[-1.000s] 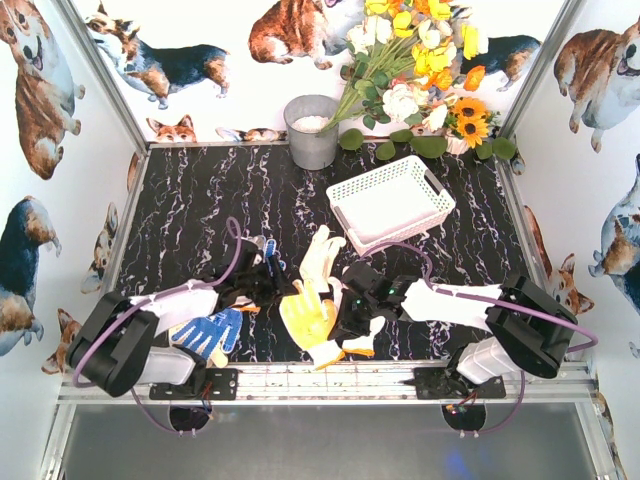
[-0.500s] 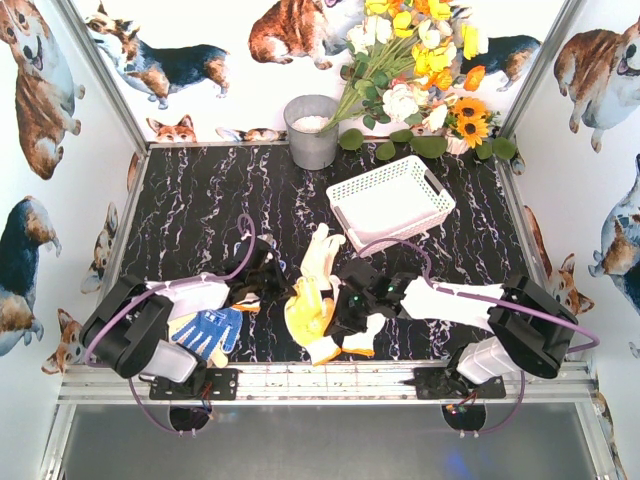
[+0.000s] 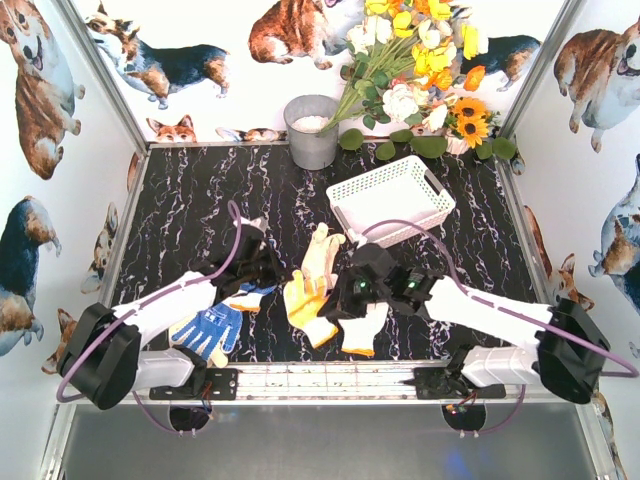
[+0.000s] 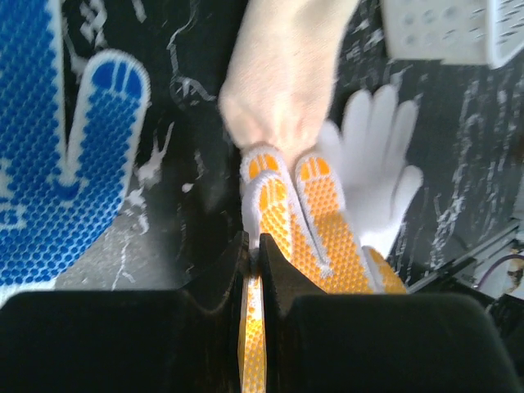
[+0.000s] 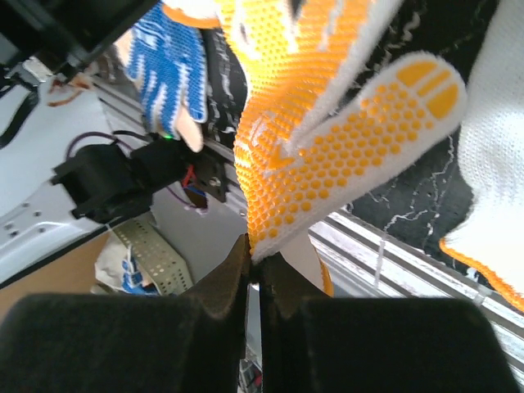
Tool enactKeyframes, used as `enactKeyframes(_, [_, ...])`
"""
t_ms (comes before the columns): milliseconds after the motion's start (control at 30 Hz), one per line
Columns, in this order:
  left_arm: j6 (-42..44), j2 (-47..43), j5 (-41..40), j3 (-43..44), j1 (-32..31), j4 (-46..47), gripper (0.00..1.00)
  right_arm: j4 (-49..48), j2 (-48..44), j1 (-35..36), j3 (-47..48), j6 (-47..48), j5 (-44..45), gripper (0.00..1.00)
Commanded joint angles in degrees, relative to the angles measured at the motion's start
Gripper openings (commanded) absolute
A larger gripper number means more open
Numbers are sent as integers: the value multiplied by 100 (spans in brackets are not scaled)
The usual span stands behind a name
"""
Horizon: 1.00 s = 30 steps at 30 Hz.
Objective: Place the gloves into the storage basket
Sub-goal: Pick up the glove from the center of the board, then pair the glove with the glove.
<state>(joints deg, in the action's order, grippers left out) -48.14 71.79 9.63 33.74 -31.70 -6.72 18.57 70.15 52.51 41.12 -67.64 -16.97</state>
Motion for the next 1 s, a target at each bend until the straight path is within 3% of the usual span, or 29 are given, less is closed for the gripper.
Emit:
enactKeyframes(0, [151,-60,30,574,-43,-238,0,32,-501,-190,464,159,149,0])
enactKeyframes(167, [246,237,-96,1439,-270,-435,0,242,-1107,-575,508,286,215,0])
enactKeyframes(500, [276,1182,-250,2694,-842,-387,0,1538,-1962,-1437,866,854,388,0])
enactKeyframes(700, [270,1753,-302,3143,-1083,-269,0,1945,-2267,-1837,823,1053,422,0])
enactKeyframes(967, [282,2095,-380,3302,-1130,-251,0,1741,-2350,-2229,561,1143,270,0])
